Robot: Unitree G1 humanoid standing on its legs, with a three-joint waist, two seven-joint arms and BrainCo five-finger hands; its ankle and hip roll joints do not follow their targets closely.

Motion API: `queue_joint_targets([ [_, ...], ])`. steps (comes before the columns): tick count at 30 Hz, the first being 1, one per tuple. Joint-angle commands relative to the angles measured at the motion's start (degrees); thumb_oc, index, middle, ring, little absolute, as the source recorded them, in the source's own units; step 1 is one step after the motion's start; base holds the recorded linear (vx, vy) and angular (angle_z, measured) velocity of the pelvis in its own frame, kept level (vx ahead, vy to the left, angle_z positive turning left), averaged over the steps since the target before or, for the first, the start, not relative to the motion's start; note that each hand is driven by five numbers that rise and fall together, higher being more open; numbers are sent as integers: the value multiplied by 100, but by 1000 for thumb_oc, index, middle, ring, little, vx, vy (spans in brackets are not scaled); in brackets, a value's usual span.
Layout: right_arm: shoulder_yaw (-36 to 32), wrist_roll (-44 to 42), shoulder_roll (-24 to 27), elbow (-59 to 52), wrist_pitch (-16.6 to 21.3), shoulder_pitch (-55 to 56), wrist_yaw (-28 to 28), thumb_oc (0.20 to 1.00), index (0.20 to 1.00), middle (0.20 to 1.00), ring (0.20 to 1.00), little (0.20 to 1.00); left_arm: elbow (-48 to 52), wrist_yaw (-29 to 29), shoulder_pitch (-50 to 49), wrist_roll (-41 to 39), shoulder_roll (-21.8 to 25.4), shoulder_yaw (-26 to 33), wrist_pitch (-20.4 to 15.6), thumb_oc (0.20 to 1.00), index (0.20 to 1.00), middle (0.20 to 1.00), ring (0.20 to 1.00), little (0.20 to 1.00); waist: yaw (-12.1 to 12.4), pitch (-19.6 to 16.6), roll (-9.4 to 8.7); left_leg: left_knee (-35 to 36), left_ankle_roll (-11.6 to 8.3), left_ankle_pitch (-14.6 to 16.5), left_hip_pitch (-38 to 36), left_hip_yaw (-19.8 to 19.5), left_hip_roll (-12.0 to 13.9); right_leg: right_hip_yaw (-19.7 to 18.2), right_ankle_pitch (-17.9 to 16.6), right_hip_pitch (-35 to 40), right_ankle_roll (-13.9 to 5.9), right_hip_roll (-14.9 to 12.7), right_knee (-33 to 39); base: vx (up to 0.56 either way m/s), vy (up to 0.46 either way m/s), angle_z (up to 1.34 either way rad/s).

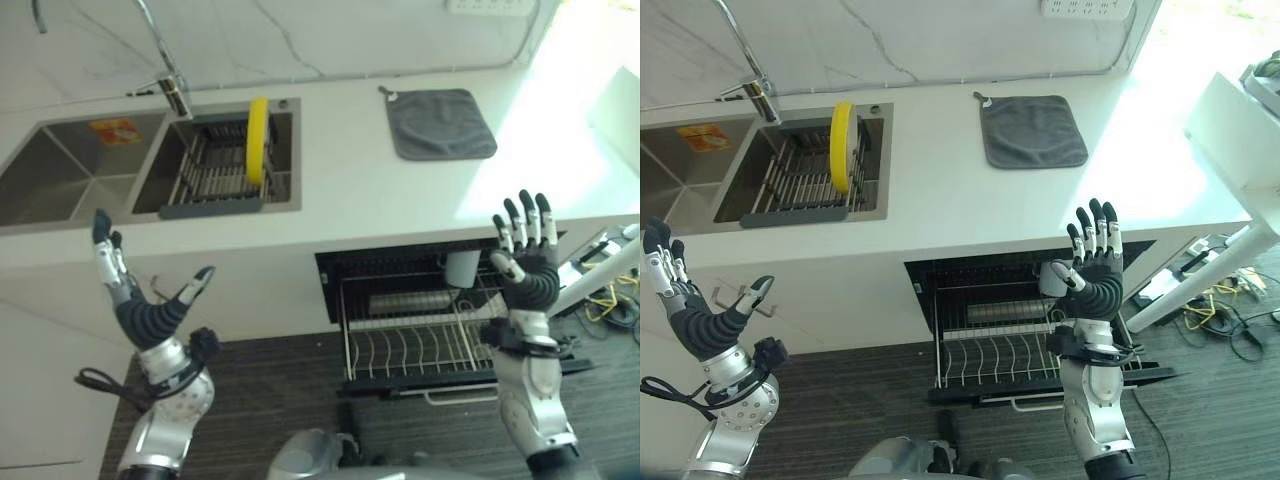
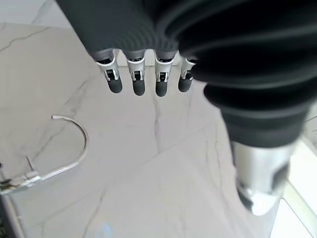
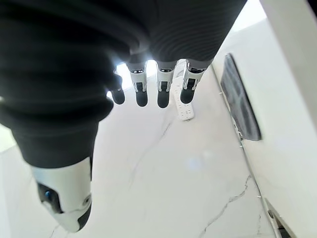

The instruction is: Place the dishes in the dishwasher.

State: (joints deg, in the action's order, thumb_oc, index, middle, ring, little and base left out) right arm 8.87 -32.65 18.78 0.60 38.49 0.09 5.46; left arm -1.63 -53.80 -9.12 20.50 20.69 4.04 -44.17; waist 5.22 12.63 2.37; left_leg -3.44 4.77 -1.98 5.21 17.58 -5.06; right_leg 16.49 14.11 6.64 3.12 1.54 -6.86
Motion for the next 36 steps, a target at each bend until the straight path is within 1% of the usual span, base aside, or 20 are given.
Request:
queue_joint_targets([
  [1, 29, 197, 42, -485, 674, -249, 177, 1000, 1000, 1000, 1000, 1000, 76, -92, 211, 350, 174, 85, -373, 1000, 1000, 1000, 1000, 1000, 1, -40, -54, 110, -405, 225, -191, -671, 34, -187, -373, 176, -481, -116, 158, -96, 63, -3],
  [3, 34, 231, 28, -525, 657, -294, 324, 1000, 1000, 1000, 1000, 1000, -54, -9, 254, 276, 180, 43, -431, 1000, 1000, 1000, 1000, 1000, -26, -83, 36, 188, -454, 142, -174, -961, -9, -360, -474, 100, -444, -105, 259, -99, 106, -15],
  [5, 44, 389, -13, -526, 735, -309, 414, 1000, 1000, 1000, 1000, 1000, -63, 42, 252, 330, 182, 44, -447, 1000, 1000, 1000, 1000, 1000, -21, -111, 56, 156, -461, 185, -203, -1213, 9, -458, -498, 36, -428, -123, 237, -74, 136, -14],
  [6, 49, 468, -31, -558, 709, -322, 461, 1000, 1000, 1000, 1000, 1000, -21, 161, 271, 242, 209, 55, -381, 1000, 1000, 1000, 1000, 1000, -59, -155, 41, 115, -459, 277, -338, -1361, 90, -499, -514, -43, -410, -159, 205, -52, 168, -14],
  [9, 52, 535, -26, -553, 735, -330, 516, 1000, 1000, 1000, 1000, 1000, 38, 321, 302, 97, 255, 5, -300, 1000, 1000, 1000, 1000, 1000, -137, -167, 2, 43, -534, 341, -469, -1550, 290, -617, -544, -100, -404, -244, 159, -15, 237, -7],
  [10, 31, 660, 4, -589, 732, -321, 605, 1000, 1000, 1000, 1000, 1000, 81, 487, 331, -23, 275, -18, -269, 1000, 1000, 1000, 1000, 1000, -181, -163, 0, 44, -606, 313, -491, -1634, 438, -687, -543, -130, -424, -315, 99, 22, 297, 1],
  [15, -11, 901, 105, -772, 552, -295, 949, 1000, 1000, 1000, 1000, 1000, 77, 1161, 513, -494, 331, -210, -142, 1000, 1000, 1000, 1000, 1000, -295, -81, 102, 290, -807, 100, -500, -1868, 873, -843, -420, -198, -550, -623, -194, 72, 483, -10],
  [16, -74, 1042, 133, -796, 610, -270, 1161, 1000, 1000, 1000, 1000, 1000, 22, 1453, 605, -731, 400, -289, -203, 1000, 1000, 1000, 1000, 1000, -368, -46, 157, 317, -799, 169, -582, -1734, 921, -757, -378, -235, -667, -849, -337, 178, 752, -14],
  [17, -128, 988, 91, -833, 554, -201, 1353, 1000, 1000, 1000, 1000, 1000, 14, 1801, 676, -775, 454, -456, -282, 1000, 1000, 1000, 1000, 1000, -455, -23, 170, 258, -718, 347, -727, -1577, 821, -695, -538, -260, -881, -1172, -347, 152, 617, -10],
  [18, -134, 969, 81, -831, 551, -195, 1340, 1000, 1000, 1000, 1000, 1000, 18, 1818, 680, -787, 465, -468, -290, 1000, 1000, 1000, 1000, 1000, -457, -20, 166, 246, -700, 368, -736, -1578, 804, -705, -555, -261, -898, -1197, -344, 156, 506, -20],
  [19, -185, 876, -22, -764, 563, -136, 1243, 1000, 1000, 1000, 1000, 1000, 114, 1992, 668, -832, 509, -556, -297, 1000, 1000, 1000, 1000, 1000, -473, -11, 141, 198, -555, 504, -812, -1585, 681, -753, -681, -292, -1008, -1363, -330, 106, 281, -7],
  [21, -230, 727, -126, -728, 451, -42, 952, 1000, 1000, 1000, 1000, 1000, 182, 2030, 630, -718, 530, -670, -238, 1000, 1000, 1000, 1000, 1000, -492, -12, 140, 215, -422, 553, -891, -1532, 572, -759, -854, -401, -1099, -1450, -403, 97, 382, -41],
  [22, -214, 430, -188, -728, 303, 27, 463, 1000, 1000, 1000, 1000, 1000, 266, 1885, 547, -833, 568, -696, -92, 1000, 1000, 1000, 1000, 1000, -423, 19, 144, 339, -298, 585, -1000, -977, 577, -286, -1011, -637, -1162, -1438, -917, 11, 354, -100],
  [23, -204, 422, -187, -727, 303, 27, 445, 1000, 1000, 1000, 1000, 1000, 248, 1868, 547, -812, 565, -705, -116, 1000, 1000, 1000, 1000, 1000, -421, 23, 145, 370, -273, 586, -1009, -867, 591, -225, -987, -690, -1164, -1382, -1026, -44, 318, -163],
  [24, -191, 411, -184, -733, 321, 31, 464, 1000, 1000, 1000, 1000, 1000, 277, 1879, 578, -785, 572, -729, -162, 1000, 1000, 1000, 1000, 1000, -413, 41, 119, 378, -227, 614, -989, -764, 580, -169, -921, -766, -1144, -1235, -1159, -70, 117, -149],
  [26, -168, 364, -158, -671, 371, 3, 364, 1000, 1000, 1000, 1000, 1000, 390, 1820, 606, -757, 565, -735, -185, 1000, 1000, 1000, 1000, 1000, -329, 52, 43, 386, -177, 628, -916, -520, 551, 100, -678, -727, -1002, -998, -1168, -91, 49, -68],
  [27, -120, 300, -133, -536, 440, -26, 202, 1000, 1000, 1000, 1000, 1000, 402, 1703, 561, -731, 552, -711, -170, 1000, 1000, 1000, 1000, 1000, -282, 66, -14, 458, -208, 573, -940, -486, 504, 178, -695, -604, -990, -984, -881, -64, -56, -39],
  [29, -74, 337, -78, -499, 484, -56, 219, 1000, 1000, 1000, 1000, 1000, 349, 1703, 542, -811, 559, -710, -228, 1000, 1000, 1000, 1000, 1000, -290, 67, -22, 488, -265, 519, -931, -522, 508, 133, -627, -499, -909, -873, -565, -26, -100, -35],
  [31, -35, 367, -47, -483, 453, -111, 225, 1000, 1000, 1000, 1000, 1000, 327, 1756, 464, -746, 509, -692, -304, 1000, 1000, 1000, 1000, 1000, -245, 24, -38, 562, -348, 427, -919, -503, 524, 223, -659, -352, -859, -803, -173, -33, -109, 5],
  [36, 35, 364, 35, -480, 354, -186, 248, 1000, 1000, 1000, 1000, 1000, 225, 1664, 493, -654, 458, -836, -320, 1000, 1000, 1000, 1000, 1000, -303, -35, -63, 482, -470, 394, -801, -543, 555, 87, -716, -289, -751, -614, 159, -55, -104, -3],
])
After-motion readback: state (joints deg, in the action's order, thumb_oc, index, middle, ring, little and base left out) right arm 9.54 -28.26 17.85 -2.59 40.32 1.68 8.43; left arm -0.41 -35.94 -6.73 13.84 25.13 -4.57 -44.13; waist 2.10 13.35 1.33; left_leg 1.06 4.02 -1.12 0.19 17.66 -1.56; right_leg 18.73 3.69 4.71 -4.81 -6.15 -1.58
